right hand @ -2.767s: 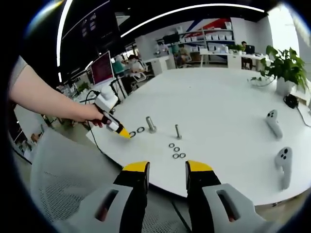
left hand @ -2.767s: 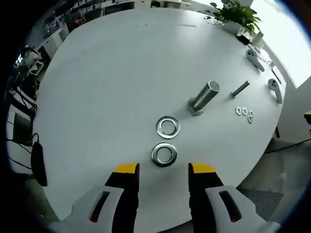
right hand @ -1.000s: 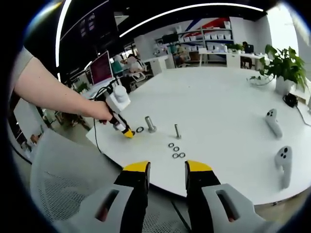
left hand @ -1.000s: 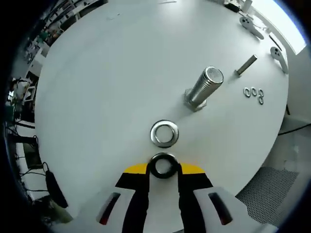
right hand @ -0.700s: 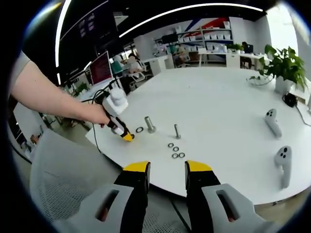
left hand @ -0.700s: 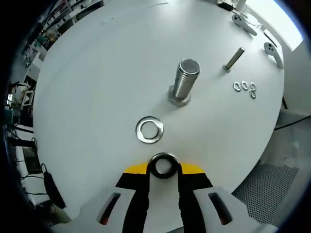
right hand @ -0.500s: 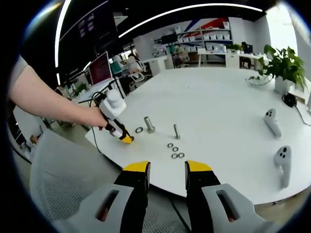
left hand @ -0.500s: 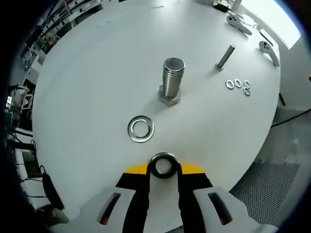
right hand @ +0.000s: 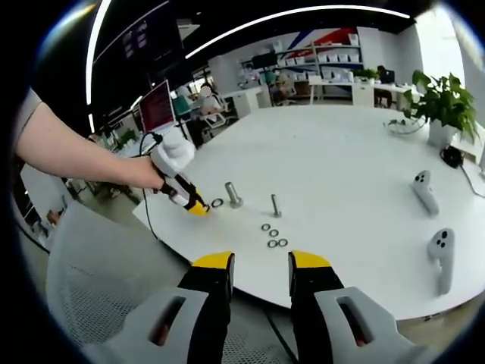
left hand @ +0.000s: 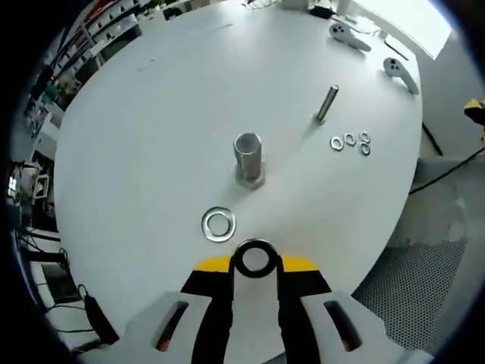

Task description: Place the washer onto the threaded stud by aligning its center hole with the stud, sliding it down to the base, and recovering from edge contact or off-axis alignment until the washer reaches the visible bottom stop.

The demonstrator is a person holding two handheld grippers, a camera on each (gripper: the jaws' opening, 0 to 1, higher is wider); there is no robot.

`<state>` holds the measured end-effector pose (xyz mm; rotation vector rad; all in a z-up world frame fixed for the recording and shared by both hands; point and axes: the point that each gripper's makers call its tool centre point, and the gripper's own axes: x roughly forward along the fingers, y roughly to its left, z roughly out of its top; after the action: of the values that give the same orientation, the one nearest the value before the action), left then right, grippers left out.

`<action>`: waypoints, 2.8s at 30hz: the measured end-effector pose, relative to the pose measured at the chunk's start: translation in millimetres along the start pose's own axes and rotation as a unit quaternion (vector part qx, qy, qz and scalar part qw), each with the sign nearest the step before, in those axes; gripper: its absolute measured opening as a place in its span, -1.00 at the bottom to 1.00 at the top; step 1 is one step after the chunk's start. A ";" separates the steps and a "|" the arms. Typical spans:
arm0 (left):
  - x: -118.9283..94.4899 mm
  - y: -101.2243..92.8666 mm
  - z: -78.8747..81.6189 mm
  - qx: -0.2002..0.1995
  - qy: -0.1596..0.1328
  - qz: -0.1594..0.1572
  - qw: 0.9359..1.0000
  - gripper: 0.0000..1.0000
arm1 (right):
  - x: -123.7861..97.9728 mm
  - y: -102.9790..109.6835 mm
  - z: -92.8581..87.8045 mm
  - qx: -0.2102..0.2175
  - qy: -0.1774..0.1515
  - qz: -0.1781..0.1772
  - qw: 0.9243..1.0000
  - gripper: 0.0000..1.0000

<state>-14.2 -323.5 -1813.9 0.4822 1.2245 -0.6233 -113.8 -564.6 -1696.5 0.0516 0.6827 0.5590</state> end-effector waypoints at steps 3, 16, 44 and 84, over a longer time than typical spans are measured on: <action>-7.4 2.3 14.0 0.009 -0.014 0.000 1.000 -0.62 | 0.0 0.7 -0.3 0.000 0.000 0.001 1.000 -0.39; -29.3 5.4 65.0 0.031 -0.049 0.005 0.998 -0.62 | -0.6 -0.4 1.7 0.003 -0.007 0.001 1.000 -0.39; -5.6 -11.8 75.1 0.069 0.000 0.003 0.998 -0.62 | -1.1 -2.7 3.8 0.011 -0.014 -0.002 1.000 -0.39; 29.7 0.3 51.2 0.119 0.030 0.012 0.992 -0.45 | 1.2 -3.4 -0.3 0.007 0.000 -0.005 1.000 -0.40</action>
<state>28.6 -361.8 -1828.3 0.7194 1.2055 -0.7440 -111.6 -566.9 -1698.2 0.0617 0.6867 0.5451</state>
